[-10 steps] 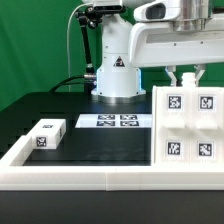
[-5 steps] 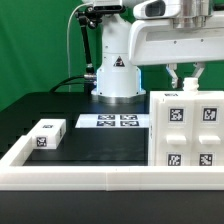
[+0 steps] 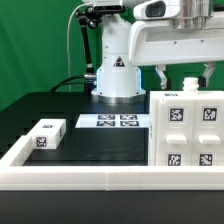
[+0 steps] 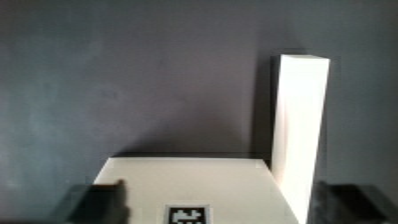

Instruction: Assemble cabinet

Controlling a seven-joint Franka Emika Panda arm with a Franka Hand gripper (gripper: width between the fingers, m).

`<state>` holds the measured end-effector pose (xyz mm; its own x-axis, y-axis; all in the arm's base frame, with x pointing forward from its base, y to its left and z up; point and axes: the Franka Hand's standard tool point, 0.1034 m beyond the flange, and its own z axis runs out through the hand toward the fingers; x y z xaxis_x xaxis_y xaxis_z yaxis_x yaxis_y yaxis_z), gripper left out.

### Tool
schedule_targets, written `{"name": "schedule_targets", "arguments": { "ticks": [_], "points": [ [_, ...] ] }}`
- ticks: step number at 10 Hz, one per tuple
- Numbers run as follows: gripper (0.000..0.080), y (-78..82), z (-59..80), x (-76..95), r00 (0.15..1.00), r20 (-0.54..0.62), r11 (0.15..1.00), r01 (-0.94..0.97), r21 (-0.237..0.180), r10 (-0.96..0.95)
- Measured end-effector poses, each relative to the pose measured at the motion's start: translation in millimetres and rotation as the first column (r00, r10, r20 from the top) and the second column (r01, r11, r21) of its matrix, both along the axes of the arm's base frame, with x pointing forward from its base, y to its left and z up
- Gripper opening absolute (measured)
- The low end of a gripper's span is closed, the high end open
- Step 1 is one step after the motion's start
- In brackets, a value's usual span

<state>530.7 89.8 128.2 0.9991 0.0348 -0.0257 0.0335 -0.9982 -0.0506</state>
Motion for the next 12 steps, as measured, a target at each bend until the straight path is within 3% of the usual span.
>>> {"name": "schedule_targets", "arguments": {
  "ticks": [1,2,3,7,9,12],
  "points": [
    [0.0655,0.0,0.0,0.0,1.000,0.000,1.000,0.000,0.000,0.000],
    [0.0655,0.0,0.0,0.0,1.000,0.000,1.000,0.000,0.000,0.000],
    [0.0773,0.0,0.0,0.0,1.000,0.000,1.000,0.000,0.000,0.000],
    [0.0796,-6.3,-2.0,-3.0,0.999,0.008,0.999,-0.035,0.000,0.035],
    [0.0796,-48.7,-14.3,-31.3,0.996,0.007,0.996,-0.087,-0.011,0.087],
    [0.0796,-111.6,-30.0,-50.1,0.993,0.010,0.992,-0.121,-0.030,0.121]
  ]
}}
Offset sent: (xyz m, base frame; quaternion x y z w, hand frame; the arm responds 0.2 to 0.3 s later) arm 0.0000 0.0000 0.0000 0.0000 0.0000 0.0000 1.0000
